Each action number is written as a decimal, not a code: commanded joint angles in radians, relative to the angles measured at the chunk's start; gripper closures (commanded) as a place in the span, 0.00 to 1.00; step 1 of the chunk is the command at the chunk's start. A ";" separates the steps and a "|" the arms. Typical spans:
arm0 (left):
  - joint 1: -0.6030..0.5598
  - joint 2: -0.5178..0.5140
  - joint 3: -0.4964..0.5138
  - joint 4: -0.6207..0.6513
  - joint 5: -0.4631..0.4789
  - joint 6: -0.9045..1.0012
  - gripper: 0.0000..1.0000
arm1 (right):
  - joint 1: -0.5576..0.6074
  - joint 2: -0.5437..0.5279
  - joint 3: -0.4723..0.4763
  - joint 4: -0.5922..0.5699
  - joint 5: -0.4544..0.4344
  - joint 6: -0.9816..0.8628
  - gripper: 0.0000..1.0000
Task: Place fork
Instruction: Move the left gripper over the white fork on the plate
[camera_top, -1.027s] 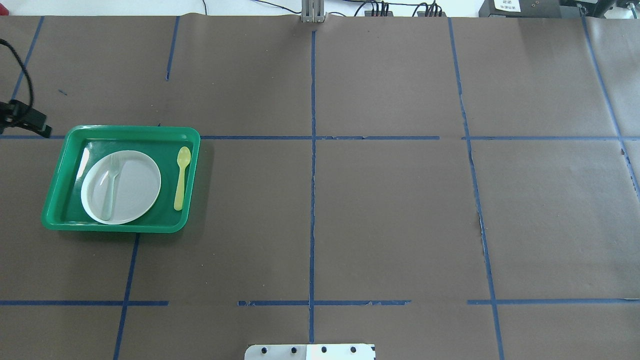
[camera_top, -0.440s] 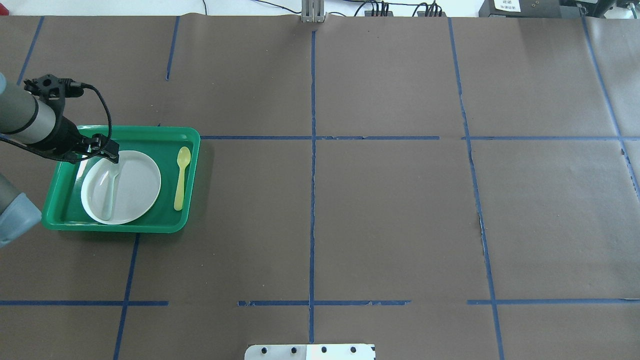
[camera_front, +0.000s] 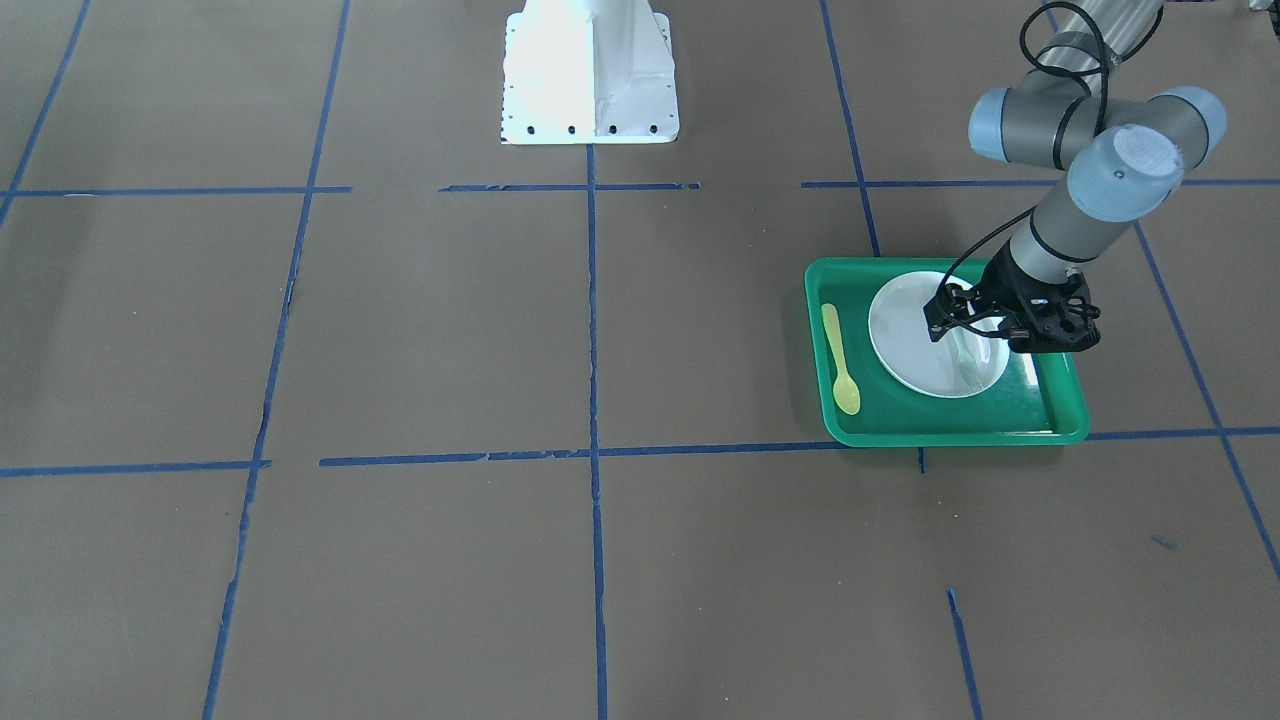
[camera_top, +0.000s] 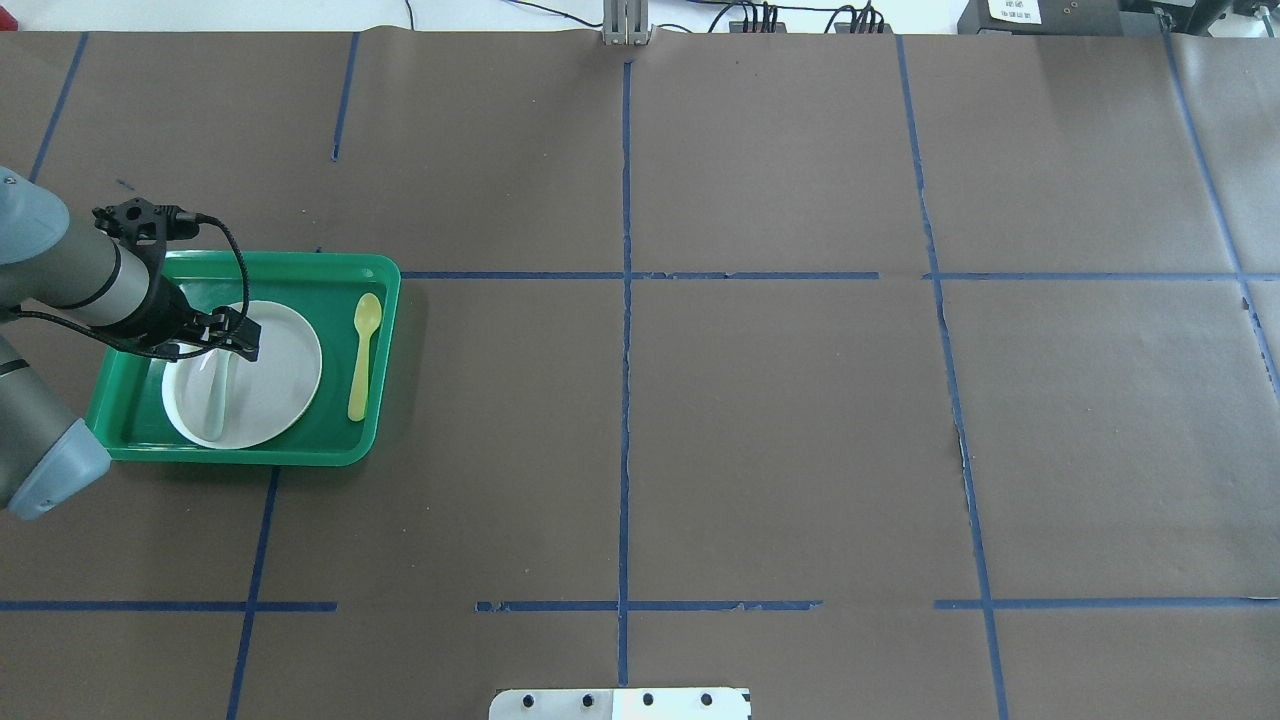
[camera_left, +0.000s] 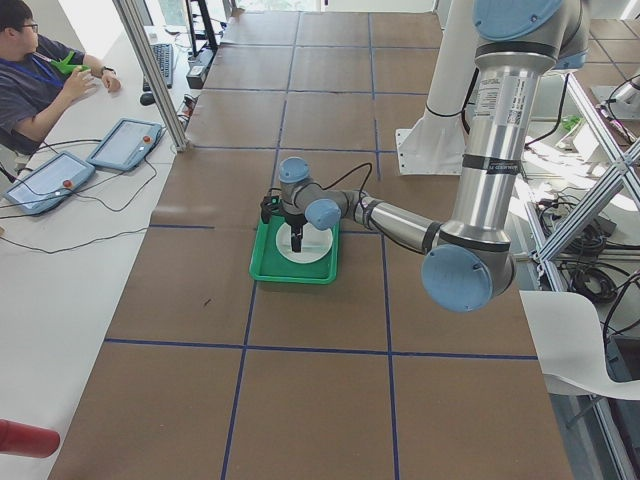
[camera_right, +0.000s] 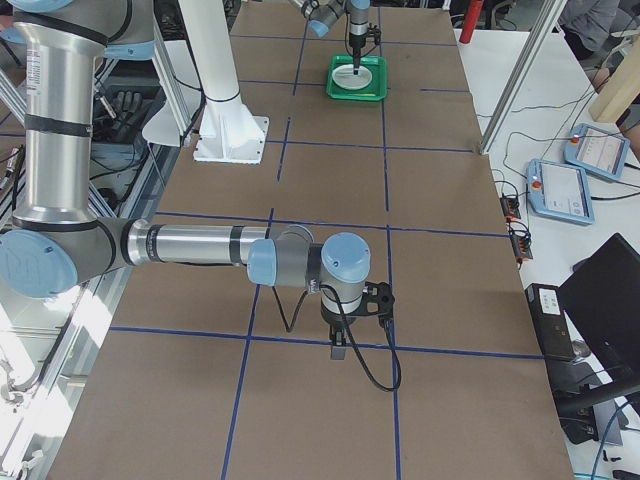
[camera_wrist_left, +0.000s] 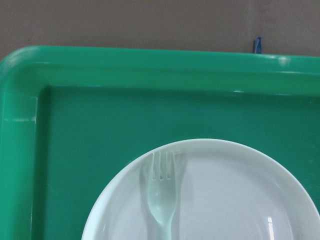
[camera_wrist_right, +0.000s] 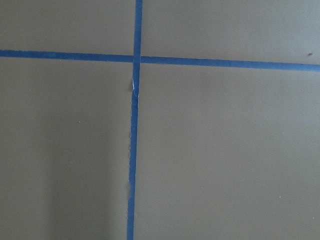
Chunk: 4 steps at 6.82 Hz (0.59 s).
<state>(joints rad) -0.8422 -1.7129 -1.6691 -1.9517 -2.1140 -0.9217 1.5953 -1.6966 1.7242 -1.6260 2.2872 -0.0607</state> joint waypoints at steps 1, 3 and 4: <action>0.029 -0.005 0.020 -0.003 0.000 0.004 0.00 | 0.000 0.000 0.000 0.000 0.000 -0.001 0.00; 0.031 -0.005 0.020 -0.003 0.000 0.003 0.06 | 0.000 0.000 0.000 0.000 0.000 -0.001 0.00; 0.031 -0.005 0.020 -0.003 0.000 0.001 0.26 | 0.000 0.000 0.000 0.000 0.000 0.001 0.00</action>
<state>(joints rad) -0.8123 -1.7180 -1.6493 -1.9543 -2.1138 -0.9187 1.5953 -1.6966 1.7242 -1.6260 2.2872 -0.0610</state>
